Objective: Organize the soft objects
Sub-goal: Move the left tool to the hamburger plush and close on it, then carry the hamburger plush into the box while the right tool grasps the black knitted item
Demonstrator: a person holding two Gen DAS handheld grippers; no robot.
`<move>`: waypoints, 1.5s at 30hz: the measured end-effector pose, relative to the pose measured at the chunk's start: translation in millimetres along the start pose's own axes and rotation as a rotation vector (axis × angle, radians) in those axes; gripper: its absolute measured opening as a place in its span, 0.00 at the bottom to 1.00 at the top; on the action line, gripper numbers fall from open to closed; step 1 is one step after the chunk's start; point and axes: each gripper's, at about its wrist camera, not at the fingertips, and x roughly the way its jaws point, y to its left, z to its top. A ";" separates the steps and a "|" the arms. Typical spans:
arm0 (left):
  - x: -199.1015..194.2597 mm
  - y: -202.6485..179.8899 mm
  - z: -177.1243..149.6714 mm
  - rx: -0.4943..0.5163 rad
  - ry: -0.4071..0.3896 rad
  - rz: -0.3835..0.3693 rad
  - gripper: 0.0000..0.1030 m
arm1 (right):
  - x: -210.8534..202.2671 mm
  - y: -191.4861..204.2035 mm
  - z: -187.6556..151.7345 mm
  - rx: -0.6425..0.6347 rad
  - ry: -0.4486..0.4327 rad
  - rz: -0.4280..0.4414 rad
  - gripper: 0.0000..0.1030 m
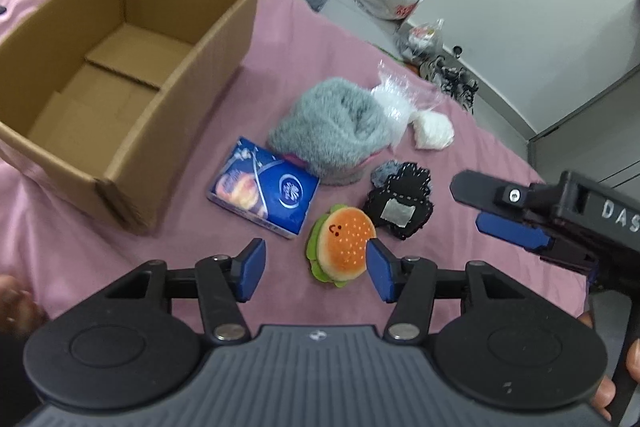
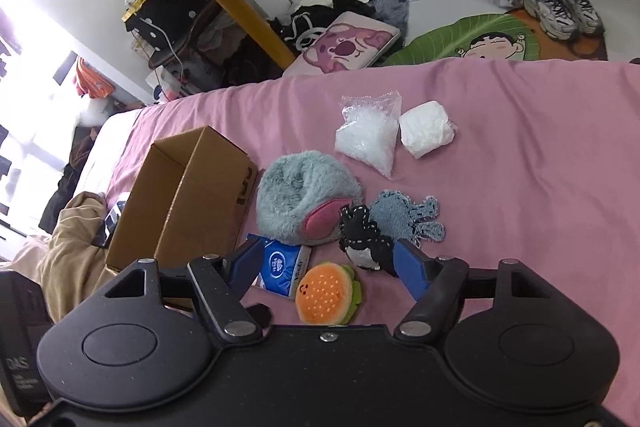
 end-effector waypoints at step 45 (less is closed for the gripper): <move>-4.2 -7.4 12.3 -0.062 -0.076 -0.050 0.20 | 11.7 19.7 -3.7 -0.053 -0.093 -0.014 0.14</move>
